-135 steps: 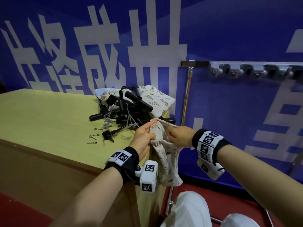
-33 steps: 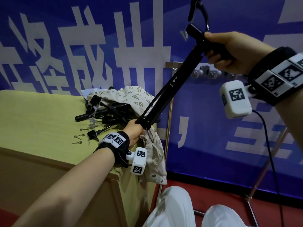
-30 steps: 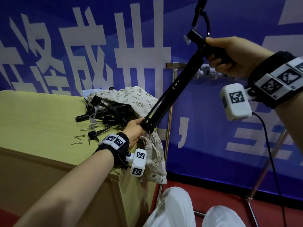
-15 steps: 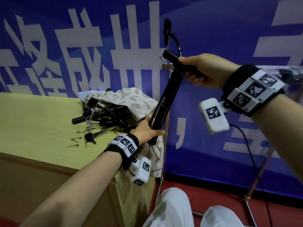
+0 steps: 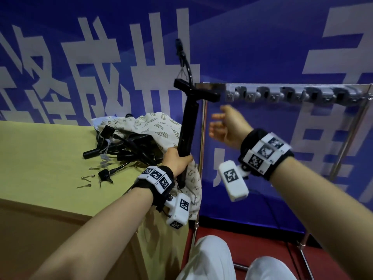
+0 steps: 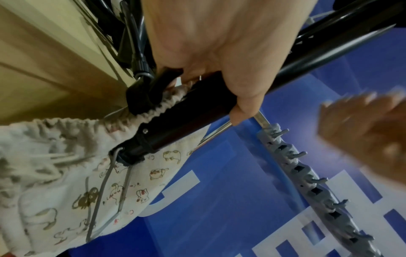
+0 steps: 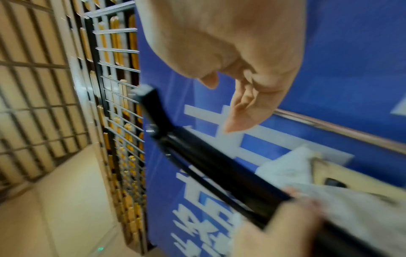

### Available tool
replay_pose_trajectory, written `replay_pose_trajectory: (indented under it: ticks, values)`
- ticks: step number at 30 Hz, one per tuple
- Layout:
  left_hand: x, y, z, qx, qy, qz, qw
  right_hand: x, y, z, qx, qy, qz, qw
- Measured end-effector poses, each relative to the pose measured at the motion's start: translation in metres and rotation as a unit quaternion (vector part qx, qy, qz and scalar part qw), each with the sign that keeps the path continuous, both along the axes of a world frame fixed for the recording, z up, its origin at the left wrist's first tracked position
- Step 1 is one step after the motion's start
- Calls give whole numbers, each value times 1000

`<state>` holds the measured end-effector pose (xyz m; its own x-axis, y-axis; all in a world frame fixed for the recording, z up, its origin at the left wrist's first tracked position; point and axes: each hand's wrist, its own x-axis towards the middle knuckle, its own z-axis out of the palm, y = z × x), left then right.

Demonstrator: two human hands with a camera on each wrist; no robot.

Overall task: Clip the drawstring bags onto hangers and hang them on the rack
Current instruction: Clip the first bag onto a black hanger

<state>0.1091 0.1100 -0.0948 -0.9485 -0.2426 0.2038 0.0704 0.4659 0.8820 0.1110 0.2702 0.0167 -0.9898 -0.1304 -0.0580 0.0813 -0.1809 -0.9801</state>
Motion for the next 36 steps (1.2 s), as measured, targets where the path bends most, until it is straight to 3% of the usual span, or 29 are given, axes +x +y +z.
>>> replay_pose_trajectory:
  ticks: [2,5,12,14,18,24,27,30,36]
  values:
    - [-3,-1,5,25,2,4,1000,-11,-2,-37,87,-34,18,995]
    - [-6,-6,10,53,3,12,999,-27,-6,-86,242,-49,92,965]
    - [1,-5,20,76,5,9,997,-38,-35,-140,388,38,124,913]
    - [4,-4,21,74,2,6,997,-40,-42,-148,400,58,110,908]
    - [8,-4,19,59,-5,-3,998,-42,-46,-160,331,23,127,935]
    - [8,-5,19,49,-19,-23,998,-41,-56,-162,330,44,141,932]
    - [9,-6,18,73,-14,-23,997,-40,-57,-157,384,62,131,912]
    - [9,-8,15,112,5,-20,994,-43,-51,-153,437,76,70,894]
    - [9,-11,11,218,21,-15,976,-48,-22,-150,492,1,56,869]
